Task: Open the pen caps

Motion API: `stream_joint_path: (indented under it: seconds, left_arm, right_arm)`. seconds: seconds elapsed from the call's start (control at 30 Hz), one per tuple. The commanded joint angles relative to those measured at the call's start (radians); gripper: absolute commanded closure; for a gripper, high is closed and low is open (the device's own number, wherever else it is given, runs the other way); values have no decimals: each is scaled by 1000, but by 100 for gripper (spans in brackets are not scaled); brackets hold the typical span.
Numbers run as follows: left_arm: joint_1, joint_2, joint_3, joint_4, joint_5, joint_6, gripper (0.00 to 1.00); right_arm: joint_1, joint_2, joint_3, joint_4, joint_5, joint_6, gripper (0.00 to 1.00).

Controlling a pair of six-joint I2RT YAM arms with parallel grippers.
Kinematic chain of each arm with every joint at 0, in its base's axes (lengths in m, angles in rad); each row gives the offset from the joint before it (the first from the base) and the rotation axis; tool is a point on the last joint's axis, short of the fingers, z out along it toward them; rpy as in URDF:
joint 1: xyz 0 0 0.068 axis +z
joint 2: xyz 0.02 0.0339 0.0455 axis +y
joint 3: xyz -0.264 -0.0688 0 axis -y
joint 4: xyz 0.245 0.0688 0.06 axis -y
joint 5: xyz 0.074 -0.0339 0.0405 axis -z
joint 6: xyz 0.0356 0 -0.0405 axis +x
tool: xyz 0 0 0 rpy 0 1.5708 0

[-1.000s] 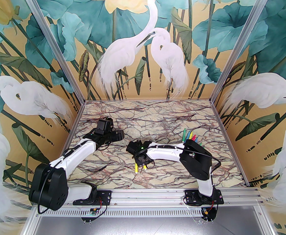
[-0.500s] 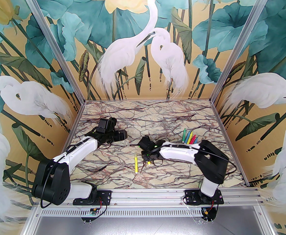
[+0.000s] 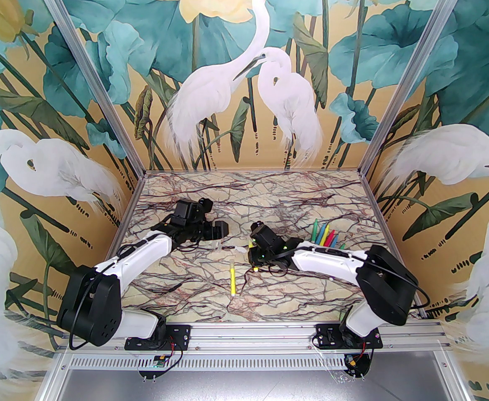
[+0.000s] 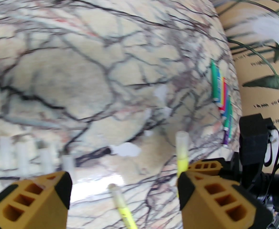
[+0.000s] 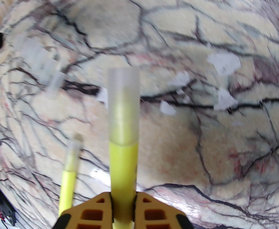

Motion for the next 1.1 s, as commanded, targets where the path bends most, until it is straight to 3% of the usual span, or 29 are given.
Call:
stream_joint_path:
  seconds: [0.0,0.37,1.07]
  left_arm:
    - [-13,22,22,68,85,-37,24]
    - [-46,37,11,154,186,-90,27]
    - [-74,114,34,231,264,-143,49]
  right_arm:
    - [0,-41,-24,87,-16,-41,97]
    - [2,-74,-35,160,-58,-80,97]
    - [18,-71,5,181,-91,-126,97]
